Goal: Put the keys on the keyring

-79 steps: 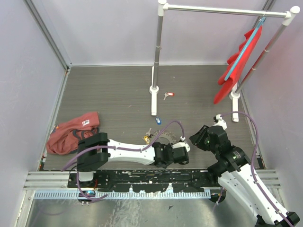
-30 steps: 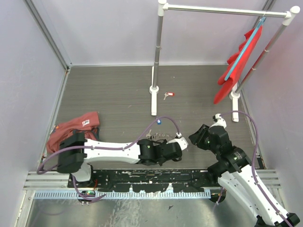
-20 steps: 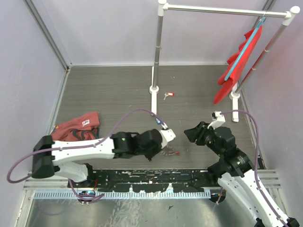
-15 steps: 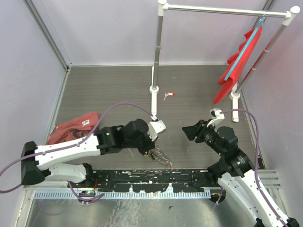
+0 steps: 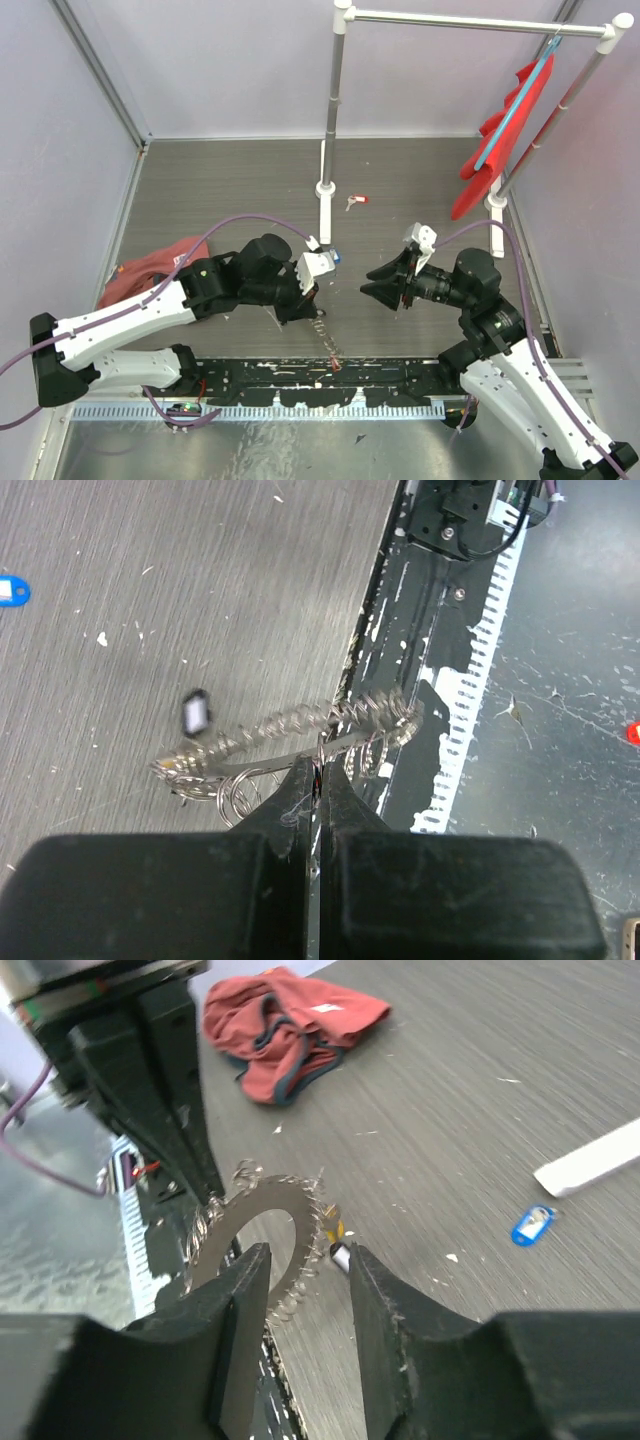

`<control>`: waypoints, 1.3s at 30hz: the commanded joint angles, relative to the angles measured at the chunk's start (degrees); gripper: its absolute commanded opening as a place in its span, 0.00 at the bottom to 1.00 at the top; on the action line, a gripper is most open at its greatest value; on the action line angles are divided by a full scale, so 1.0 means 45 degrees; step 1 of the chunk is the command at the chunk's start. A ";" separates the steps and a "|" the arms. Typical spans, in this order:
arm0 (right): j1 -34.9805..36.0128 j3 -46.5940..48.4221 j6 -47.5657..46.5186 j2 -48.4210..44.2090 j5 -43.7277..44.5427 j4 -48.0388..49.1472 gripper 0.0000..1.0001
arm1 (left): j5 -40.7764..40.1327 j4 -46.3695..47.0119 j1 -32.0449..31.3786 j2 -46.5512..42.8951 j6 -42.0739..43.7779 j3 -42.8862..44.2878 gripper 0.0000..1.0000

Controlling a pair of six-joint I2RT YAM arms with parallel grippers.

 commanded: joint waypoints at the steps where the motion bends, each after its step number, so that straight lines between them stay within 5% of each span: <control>1: -0.0019 -0.0049 -0.1357 0.0529 -0.3232 0.1805 0.39 | 0.1244 -0.0032 0.0204 -0.0388 0.0519 0.0672 0.00; 6: 0.0656 -0.0319 -0.0974 0.1134 -0.2751 0.2946 0.34 | 0.1423 -0.0039 0.0503 -0.0424 0.0663 0.0632 0.00; 13: 0.4149 -0.0126 -0.1706 0.2429 0.0086 0.3104 0.33 | 0.1749 -0.0001 0.0823 -0.0468 0.0705 0.0478 0.00; 39: 0.4932 0.0194 -0.3170 0.4450 -0.2418 0.4596 0.34 | 0.3346 -0.0001 0.0879 -0.0219 0.1178 0.0857 0.00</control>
